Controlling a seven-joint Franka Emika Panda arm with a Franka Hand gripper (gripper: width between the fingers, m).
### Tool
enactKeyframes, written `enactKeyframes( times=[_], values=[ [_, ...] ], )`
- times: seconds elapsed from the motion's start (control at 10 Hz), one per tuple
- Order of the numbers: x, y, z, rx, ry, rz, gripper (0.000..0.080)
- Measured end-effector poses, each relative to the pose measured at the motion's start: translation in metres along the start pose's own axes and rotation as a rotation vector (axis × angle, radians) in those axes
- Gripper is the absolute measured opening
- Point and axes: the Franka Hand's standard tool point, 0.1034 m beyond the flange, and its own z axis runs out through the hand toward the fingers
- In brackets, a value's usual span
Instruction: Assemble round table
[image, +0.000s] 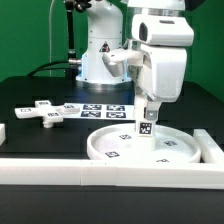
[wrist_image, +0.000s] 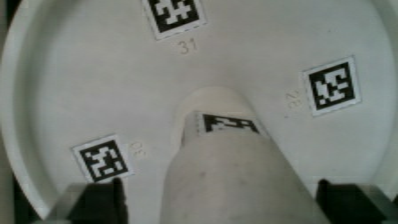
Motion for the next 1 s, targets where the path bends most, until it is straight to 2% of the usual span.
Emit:
enactKeyframes(
  times=[0.1,0.5,0.7,1.0],
  values=[
    [-0.0001,-0.0001,0.0001,0.000,0.000,0.000,0.0403],
    [-0.0006,-0.0003,0.0003,0.001,0.000,0.041,0.0407],
    [-0.0004,-0.0023,0.0007,0.014,0.001,0.245,0.0407],
    [-0.0002,-0.0041,0.0015,0.018,0.005,0.589,0.0408]
  ],
)
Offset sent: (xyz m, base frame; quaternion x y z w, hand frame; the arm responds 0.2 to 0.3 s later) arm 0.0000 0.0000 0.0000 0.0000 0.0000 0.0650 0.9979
